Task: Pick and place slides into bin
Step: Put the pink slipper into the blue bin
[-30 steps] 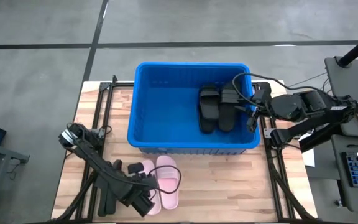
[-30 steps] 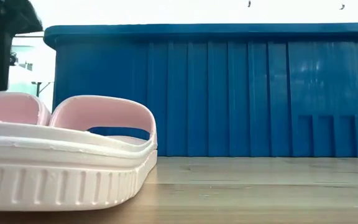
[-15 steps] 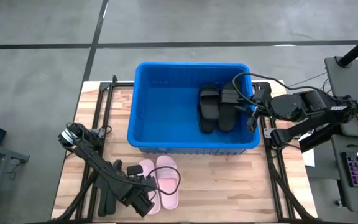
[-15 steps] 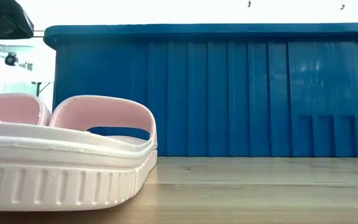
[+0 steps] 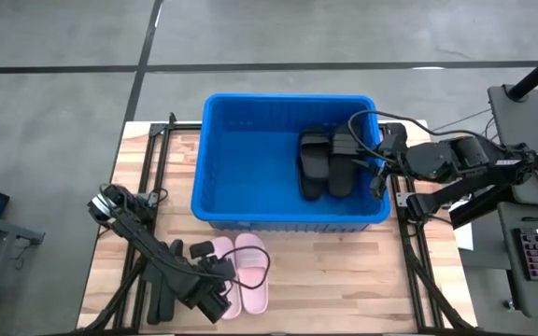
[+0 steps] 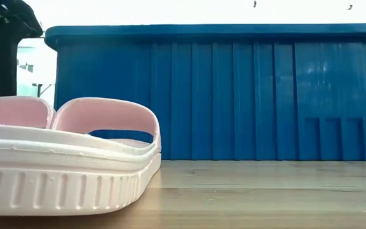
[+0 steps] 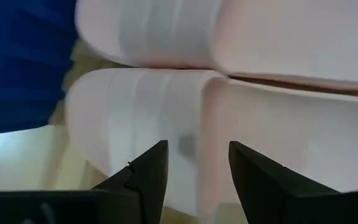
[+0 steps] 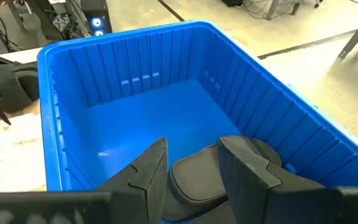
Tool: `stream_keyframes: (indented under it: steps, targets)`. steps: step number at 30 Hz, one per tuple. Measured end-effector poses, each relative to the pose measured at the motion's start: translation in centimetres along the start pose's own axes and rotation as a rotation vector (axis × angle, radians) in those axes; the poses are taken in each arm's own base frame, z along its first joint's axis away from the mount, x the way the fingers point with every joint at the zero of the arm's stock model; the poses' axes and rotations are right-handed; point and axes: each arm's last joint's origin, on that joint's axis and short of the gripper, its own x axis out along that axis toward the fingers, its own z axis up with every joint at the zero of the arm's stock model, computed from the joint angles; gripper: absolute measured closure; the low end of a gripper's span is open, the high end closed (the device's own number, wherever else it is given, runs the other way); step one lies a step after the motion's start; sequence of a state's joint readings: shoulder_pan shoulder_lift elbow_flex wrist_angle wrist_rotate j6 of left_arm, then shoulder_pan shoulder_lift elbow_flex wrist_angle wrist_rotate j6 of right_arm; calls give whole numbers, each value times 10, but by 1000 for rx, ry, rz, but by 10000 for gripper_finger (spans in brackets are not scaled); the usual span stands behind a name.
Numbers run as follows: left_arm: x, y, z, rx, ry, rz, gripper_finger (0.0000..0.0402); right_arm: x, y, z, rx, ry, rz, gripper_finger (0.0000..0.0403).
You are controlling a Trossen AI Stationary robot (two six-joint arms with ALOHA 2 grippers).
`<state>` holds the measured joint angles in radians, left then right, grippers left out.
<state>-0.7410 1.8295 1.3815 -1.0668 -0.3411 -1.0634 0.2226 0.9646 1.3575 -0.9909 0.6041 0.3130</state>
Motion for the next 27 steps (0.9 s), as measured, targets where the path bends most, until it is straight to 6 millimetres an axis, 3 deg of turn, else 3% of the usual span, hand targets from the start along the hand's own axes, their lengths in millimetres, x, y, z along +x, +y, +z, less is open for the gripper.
stream_keyframes:
  steps: [12,16,21,27]
  targets:
    - [31,-6,-5,44,16,151,248,0,0,0,-8,1,-1,271]
    - [34,-6,-5,48,27,158,285,0,0,0,-8,1,0,271]
    - [21,-3,-4,74,73,102,383,0,0,0,-11,0,0,271]
    - [-20,6,5,169,74,-50,395,0,0,-1,-34,1,0,271]
